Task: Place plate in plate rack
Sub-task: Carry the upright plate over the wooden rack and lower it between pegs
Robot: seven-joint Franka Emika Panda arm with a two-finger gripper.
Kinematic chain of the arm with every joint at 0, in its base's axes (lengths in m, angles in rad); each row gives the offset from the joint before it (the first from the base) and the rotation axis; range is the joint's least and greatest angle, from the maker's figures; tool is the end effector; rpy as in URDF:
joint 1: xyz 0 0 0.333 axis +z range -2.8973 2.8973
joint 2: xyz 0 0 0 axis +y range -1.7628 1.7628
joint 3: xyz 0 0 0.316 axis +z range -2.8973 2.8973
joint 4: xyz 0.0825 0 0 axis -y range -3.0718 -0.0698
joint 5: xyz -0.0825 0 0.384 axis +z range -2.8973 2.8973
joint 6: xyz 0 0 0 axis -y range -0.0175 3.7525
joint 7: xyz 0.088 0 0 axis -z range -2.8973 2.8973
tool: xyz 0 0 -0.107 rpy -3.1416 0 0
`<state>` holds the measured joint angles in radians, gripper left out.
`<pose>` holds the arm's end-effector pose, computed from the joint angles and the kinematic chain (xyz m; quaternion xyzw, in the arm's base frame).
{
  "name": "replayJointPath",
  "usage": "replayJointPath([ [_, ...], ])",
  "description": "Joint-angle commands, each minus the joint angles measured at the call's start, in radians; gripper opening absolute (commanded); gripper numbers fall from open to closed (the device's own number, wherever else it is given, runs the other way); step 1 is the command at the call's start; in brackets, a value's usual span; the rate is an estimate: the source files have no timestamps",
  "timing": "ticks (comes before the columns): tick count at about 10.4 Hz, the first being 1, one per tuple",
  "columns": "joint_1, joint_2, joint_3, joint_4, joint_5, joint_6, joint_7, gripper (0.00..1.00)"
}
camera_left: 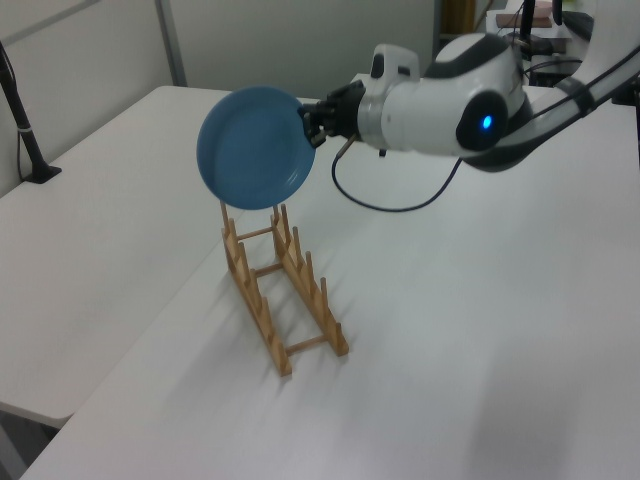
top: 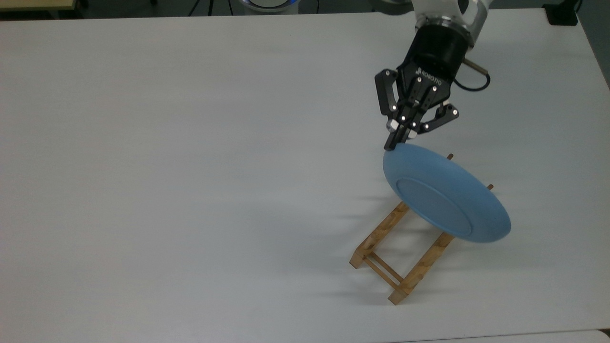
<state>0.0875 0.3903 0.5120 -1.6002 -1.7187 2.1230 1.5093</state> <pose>0.6274 0.3112 0.4863 0.7839 -0.0275 0.5743 0.2346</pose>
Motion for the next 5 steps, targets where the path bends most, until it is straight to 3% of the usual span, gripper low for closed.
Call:
replayJointPath([
  [1,0.046,0.067,-0.015,0.034,-0.048,-0.041,0.032,0.00],
  [5,0.058,0.111,-0.015,0.026,-0.079,-0.083,0.035,0.00],
])
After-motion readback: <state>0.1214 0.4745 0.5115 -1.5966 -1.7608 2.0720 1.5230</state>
